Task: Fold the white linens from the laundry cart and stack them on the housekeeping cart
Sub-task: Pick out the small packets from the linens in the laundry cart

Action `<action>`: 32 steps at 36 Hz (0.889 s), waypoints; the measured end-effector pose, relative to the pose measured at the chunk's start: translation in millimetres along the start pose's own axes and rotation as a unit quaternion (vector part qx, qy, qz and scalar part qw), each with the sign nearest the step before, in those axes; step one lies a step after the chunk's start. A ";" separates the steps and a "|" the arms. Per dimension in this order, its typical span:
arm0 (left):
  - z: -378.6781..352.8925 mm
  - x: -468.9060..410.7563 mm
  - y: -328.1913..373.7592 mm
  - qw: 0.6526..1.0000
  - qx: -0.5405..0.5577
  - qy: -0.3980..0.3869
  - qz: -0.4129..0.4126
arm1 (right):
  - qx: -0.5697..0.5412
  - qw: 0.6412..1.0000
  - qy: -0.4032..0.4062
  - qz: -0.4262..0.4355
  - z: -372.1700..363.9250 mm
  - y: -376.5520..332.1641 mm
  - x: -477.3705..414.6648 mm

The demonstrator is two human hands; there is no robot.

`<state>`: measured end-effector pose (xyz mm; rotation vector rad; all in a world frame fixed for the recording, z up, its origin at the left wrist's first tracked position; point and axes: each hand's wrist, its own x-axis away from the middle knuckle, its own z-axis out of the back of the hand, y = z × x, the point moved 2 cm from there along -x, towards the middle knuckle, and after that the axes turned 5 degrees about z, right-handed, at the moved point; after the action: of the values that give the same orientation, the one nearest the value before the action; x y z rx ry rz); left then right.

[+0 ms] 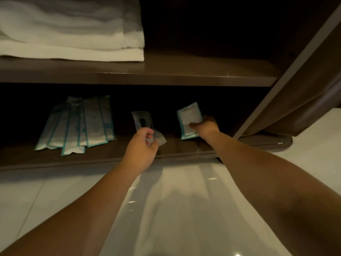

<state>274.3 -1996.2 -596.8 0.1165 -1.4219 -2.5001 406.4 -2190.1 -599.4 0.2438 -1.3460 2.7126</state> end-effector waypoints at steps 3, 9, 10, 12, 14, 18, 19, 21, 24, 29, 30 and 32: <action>-5.5 -4.6 0.8 1.000 -0.004 0.006 0.000 | 0.081 0.997 0.001 0.013 -7.2 8.0 -8.2; -7.5 -10.8 -1.6 1.000 -0.017 0.012 0.009 | 0.334 0.940 0.001 0.076 -22.4 15.9 -4.2; -8.4 -10.5 -2.4 1.000 -0.024 0.010 0.011 | 0.361 0.929 -0.016 0.082 -26.1 18.6 -2.8; -9.7 -9.4 -3.7 0.999 -0.037 0.008 0.009 | 0.402 0.908 -0.047 0.105 -34.0 23.5 -0.7; -9.3 -9.1 -4.3 0.999 -0.042 0.009 0.003 | 0.426 0.892 -0.062 0.139 -40.4 26.0 1.1; -5.2 -8.3 -5.6 0.999 -0.042 0.015 -0.007 | 0.445 0.877 -0.079 0.165 -51.0 23.8 7.6; -3.9 -7.8 -6.0 0.999 -0.039 0.017 -0.009 | 0.450 0.874 -0.082 0.166 -53.8 22.4 9.2; -0.7 -6.0 -7.0 0.999 -0.038 0.019 -0.007 | 0.451 0.873 -0.079 0.171 -58.8 20.1 11.0; 6.9 -3.4 -9.4 0.999 -0.047 0.020 0.002 | 0.454 0.871 -0.077 0.170 -61.9 14.6 13.5; 18.3 3.1 -15.6 0.998 -0.054 0.038 0.004 | 0.437 0.876 -0.071 0.193 -58.6 3.6 26.0; 19.9 4.5 -16.6 0.998 -0.052 0.036 0.010 | 0.427 0.879 -0.072 0.198 -56.5 0.2 30.7; 24.5 8.6 -16.1 0.998 -0.046 0.037 0.020 | 0.420 0.882 -0.064 0.206 -52.8 -6.7 41.6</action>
<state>258.2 -1970.3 -597.4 0.1611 -1.2647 -2.4976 361.5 -2143.0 -617.8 0.2111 -0.1299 3.5352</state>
